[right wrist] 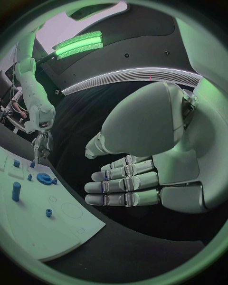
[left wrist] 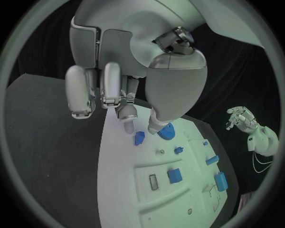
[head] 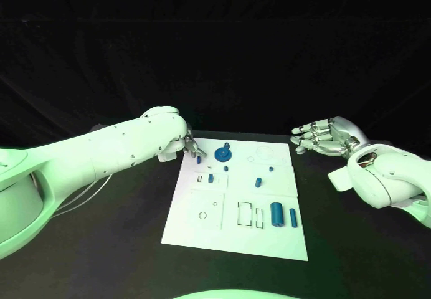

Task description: Assemble the parts on the task board

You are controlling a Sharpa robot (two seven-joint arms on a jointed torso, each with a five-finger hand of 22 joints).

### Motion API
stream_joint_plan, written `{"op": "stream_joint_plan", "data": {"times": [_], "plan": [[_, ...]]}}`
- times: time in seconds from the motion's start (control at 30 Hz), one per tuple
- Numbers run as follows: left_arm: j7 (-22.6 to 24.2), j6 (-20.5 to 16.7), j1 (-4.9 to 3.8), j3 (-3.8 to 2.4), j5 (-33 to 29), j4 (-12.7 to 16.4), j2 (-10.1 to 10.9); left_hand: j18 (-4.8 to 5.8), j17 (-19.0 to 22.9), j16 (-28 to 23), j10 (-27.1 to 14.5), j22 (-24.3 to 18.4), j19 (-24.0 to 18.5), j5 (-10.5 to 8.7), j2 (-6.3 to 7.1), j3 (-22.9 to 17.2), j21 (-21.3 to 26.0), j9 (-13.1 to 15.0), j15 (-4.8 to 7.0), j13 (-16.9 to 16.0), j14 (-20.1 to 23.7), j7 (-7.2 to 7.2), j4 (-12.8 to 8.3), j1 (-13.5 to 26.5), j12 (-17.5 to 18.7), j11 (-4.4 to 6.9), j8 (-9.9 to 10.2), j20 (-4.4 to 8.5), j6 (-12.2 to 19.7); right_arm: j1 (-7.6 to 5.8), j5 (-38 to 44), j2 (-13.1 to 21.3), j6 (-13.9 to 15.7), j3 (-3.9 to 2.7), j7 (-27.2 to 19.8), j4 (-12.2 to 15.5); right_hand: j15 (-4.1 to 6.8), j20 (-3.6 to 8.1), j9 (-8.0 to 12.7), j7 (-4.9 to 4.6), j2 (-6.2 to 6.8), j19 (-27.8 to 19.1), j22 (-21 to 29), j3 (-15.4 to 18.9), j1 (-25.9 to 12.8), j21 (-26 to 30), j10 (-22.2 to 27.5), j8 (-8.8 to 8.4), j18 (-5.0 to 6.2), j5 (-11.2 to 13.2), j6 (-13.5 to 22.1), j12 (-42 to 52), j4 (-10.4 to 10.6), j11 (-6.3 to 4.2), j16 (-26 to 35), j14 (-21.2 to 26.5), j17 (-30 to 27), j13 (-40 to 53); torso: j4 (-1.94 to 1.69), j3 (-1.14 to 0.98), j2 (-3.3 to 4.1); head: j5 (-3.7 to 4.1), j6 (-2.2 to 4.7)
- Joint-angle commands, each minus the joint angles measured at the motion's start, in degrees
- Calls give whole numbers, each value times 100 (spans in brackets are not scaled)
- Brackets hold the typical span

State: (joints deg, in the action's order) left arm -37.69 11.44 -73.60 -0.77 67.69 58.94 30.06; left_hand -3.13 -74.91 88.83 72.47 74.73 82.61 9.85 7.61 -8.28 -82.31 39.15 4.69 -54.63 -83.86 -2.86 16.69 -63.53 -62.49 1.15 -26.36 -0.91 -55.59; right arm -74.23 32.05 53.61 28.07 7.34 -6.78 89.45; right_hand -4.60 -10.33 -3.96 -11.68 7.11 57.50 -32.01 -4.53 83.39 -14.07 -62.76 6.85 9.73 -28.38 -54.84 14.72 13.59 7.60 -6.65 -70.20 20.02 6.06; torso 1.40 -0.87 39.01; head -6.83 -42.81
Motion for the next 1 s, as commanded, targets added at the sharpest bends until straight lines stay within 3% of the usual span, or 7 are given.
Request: {"op": "stream_joint_plan", "data": {"times": [0.03,0.5,0.77,1.0], "plan": [[53,135,11,2,-53,-2,-25,-14,-1374,-12,-9,-5,14,9,-7,36,29,-7,-39,4,-568,-29,12,53,-1,-25,26,-37,6,6,28,-8,-87,-1,-67,2,-8,-40,-10,-5,-12,-13,5,-15,-46,39,39,39,59,-36,28,39,12,14,39,39,-6,-9,2,-3,1,-7,5],[55,156,30,11,-73,-5,-41,-13,-1373,-13,-17,2,15,17,-65,71,27,-30,-41,4,-567,-27,5,0,-9,-25,36,-41,-5,8,28,-17,-78,-1,-74,-7,-8,-43,-11,-5,-19,-8,19,-25,-49,48,42,45,61,-42,28,46,4,14,47,38,-11,-13,-4,-3,-1,-15,2],[56,107,33,12,-98,22,-36,-12,-1381,-6,-23,10,15,15,-268,49,26,-76,-39,4,-570,-24,-4,-149,-30,-22,54,-44,-29,9,28,-20,-68,-1,-78,-11,-9,-44,-11,-4,-20,-8,24,-28,-46,52,44,46,62,-45,29,47,0,13,51,42,-13,-15,2,-3,1,-22,-6],[68,118,33,12,-296,46,-30,-17,-1361,-24,-63,-2,3,33,-460,-210,37,-123,-17,40,-563,5,-128,-782,-11,6,75,-34,-11,9,28,-20,-67,-1,-80,-12,-9,-45,-11,-4,-20,-9,25,-29,-45,53,44,46,62,-46,29,47,-1,13,52,43,-14,-15,2,-2,2,-17,-8]]}}
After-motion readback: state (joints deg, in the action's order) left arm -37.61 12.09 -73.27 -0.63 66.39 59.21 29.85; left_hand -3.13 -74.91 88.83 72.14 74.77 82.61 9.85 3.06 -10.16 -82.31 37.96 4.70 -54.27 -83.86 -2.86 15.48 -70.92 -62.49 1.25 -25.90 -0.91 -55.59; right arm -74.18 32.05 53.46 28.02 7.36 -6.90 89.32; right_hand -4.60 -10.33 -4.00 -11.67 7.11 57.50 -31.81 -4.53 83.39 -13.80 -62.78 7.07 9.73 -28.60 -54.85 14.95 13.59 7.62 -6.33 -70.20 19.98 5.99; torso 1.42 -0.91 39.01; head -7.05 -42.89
